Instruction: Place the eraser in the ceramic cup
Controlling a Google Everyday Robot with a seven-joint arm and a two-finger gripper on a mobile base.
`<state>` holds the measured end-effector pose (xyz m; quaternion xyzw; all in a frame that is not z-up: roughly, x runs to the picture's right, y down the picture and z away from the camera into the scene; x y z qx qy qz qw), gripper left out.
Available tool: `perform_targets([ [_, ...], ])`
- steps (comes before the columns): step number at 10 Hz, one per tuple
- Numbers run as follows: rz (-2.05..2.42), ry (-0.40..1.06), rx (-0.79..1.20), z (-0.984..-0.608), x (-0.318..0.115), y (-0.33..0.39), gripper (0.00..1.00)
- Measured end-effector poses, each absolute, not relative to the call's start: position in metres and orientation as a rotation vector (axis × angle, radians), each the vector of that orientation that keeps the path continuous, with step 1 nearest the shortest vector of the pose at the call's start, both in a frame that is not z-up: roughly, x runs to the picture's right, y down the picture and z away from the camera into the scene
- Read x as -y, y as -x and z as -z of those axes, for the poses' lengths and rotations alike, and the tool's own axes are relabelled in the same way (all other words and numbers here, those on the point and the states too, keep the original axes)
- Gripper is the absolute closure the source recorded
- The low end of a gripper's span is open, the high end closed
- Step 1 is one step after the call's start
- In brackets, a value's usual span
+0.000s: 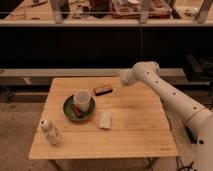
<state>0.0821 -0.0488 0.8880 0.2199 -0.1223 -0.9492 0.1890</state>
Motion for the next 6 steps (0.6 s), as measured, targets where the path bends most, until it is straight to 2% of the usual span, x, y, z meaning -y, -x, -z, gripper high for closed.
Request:
perform_targets([
  [6,2.669,-0.756,0.393,-0.903,0.048,-0.054,0.2],
])
